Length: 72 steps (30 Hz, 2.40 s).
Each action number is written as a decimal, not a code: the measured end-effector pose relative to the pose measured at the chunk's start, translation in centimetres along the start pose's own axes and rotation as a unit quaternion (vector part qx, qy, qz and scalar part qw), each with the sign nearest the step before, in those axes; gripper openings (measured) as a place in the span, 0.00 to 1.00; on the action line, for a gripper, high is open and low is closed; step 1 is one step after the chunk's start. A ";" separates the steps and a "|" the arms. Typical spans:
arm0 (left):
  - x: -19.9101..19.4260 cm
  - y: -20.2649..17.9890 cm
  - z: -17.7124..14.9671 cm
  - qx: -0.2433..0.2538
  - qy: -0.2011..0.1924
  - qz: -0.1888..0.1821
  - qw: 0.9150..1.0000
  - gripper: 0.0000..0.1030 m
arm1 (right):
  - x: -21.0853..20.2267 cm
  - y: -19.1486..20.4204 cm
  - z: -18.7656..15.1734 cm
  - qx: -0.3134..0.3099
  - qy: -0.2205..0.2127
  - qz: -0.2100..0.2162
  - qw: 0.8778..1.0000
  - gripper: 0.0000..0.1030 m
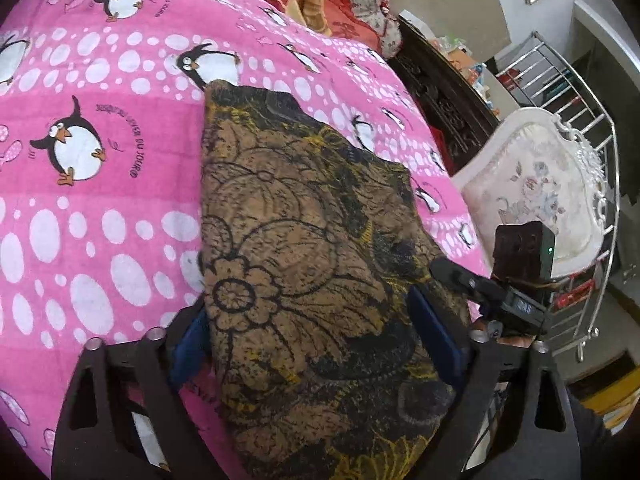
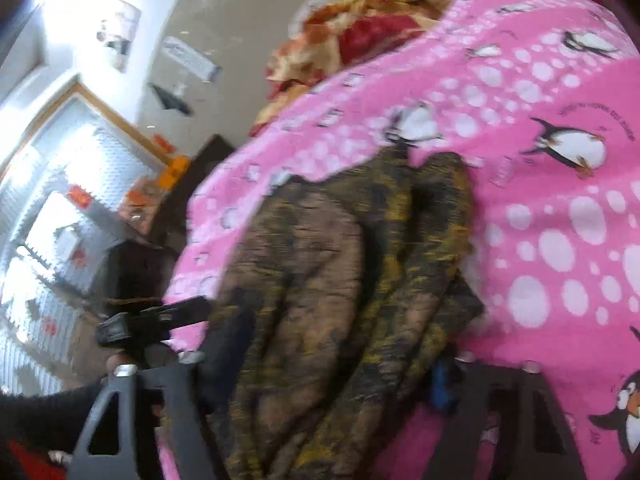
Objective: Fold small clothes
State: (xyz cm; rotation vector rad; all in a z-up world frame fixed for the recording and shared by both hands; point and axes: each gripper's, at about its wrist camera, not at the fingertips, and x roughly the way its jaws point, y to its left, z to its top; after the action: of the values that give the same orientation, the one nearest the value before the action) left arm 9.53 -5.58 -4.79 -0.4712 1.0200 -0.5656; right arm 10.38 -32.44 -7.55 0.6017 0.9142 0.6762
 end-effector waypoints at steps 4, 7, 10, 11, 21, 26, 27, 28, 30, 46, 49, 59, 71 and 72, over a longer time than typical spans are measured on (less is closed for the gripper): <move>-0.3 1.6 0.3 -0.034 -0.010 0.031 0.999 0.23 | 0.6 -1.0 0.6 0.013 0.003 -0.019 1.000 0.36; -0.7 1.1 -0.2 -0.024 -0.024 0.052 0.998 0.14 | 0.8 -0.1 0.4 -0.004 0.006 -0.041 0.999 0.28; -1.8 -0.9 -0.2 0.020 -0.049 0.083 0.995 0.12 | 0.5 1.1 0.6 -0.024 0.002 -0.055 0.998 0.20; -2.3 -1.1 -0.1 0.022 -0.055 0.081 0.995 0.12 | 0.3 1.6 0.8 -0.024 -0.004 -0.056 0.998 0.18; -10.0 4.1 3.9 0.038 -0.115 0.136 0.983 0.12 | 6.7 8.1 5.2 -0.067 -0.007 -0.009 0.998 0.17; -10.8 8.5 5.2 0.016 -0.108 0.164 0.980 0.16 | 12.1 10.3 6.6 -0.086 0.006 0.004 0.996 0.17; -9.8 9.7 5.4 0.007 -0.087 0.173 0.981 0.17 | 12.6 10.2 6.6 -0.085 0.011 -0.002 0.996 0.18; -9.0 10.2 5.4 0.001 -0.073 0.182 0.981 0.19 | 13.4 9.8 6.5 -0.078 0.023 -0.013 0.997 0.21; -8.5 10.8 5.3 -0.002 -0.065 0.189 0.980 0.22 | 14.1 8.6 6.6 -0.048 0.051 -0.041 0.997 0.24; -9.2 7.9 3.5 -0.018 -0.122 0.187 0.975 0.27 | 11.2 20.5 1.4 -0.245 0.015 -0.156 0.957 0.27; -7.0 9.4 2.3 -0.028 -0.113 0.194 0.974 0.27 | 15.9 16.7 0.4 -0.208 0.081 -0.267 0.938 0.19; -6.8 10.0 1.5 -0.017 -0.148 0.177 0.973 0.27 | 15.0 15.2 -1.2 -0.209 0.015 -0.233 0.950 0.19; -7.0 10.0 1.5 -0.018 -0.152 0.173 0.973 0.27 | 13.0 20.5 -8.0 -0.247 0.051 -0.217 0.943 0.25; -7.0 10.0 1.5 -0.018 -0.153 0.173 0.973 0.27 | 12.8 20.1 -8.7 -0.250 0.022 -0.207 0.946 0.26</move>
State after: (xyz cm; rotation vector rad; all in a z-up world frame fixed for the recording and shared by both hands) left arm 10.16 6.68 -5.65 -0.3876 0.7929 -0.1558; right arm 3.18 -8.44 -3.73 -0.0618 0.8320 0.5107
